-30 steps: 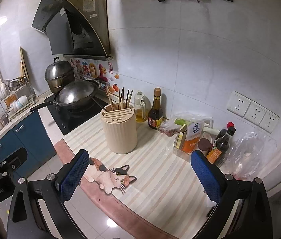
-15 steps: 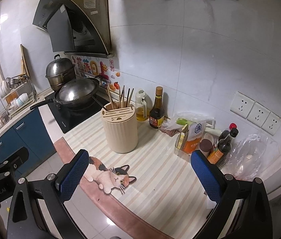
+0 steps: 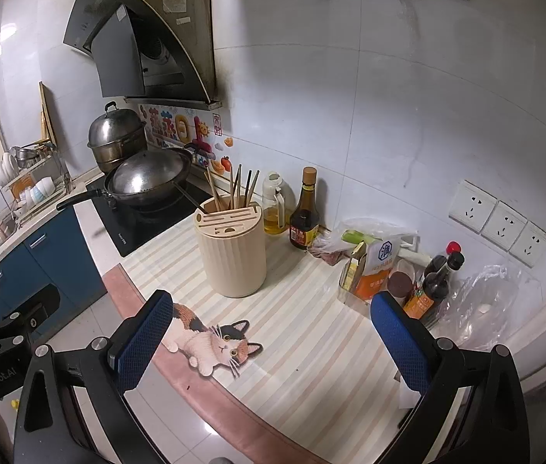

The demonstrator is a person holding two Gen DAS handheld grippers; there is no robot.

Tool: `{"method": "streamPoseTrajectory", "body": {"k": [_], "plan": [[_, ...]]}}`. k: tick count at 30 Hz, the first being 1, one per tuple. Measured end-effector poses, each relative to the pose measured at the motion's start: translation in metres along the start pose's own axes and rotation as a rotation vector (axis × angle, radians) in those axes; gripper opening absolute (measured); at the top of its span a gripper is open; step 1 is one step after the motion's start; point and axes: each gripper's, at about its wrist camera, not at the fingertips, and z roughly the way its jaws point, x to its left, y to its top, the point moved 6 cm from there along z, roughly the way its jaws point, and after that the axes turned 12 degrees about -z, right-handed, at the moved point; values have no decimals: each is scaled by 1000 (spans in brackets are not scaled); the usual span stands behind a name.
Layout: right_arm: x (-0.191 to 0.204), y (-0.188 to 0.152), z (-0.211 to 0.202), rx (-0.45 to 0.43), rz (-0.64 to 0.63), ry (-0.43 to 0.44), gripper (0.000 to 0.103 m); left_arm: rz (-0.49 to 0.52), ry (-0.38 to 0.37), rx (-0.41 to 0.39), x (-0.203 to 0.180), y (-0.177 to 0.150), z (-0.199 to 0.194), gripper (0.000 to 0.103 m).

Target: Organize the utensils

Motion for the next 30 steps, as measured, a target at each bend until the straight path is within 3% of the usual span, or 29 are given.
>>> {"method": "streamPoseTrajectory", "body": {"k": [30], "plan": [[-7,-3,6,2,-18,15,103,8,-5,1,-7,0,2,103]]}}
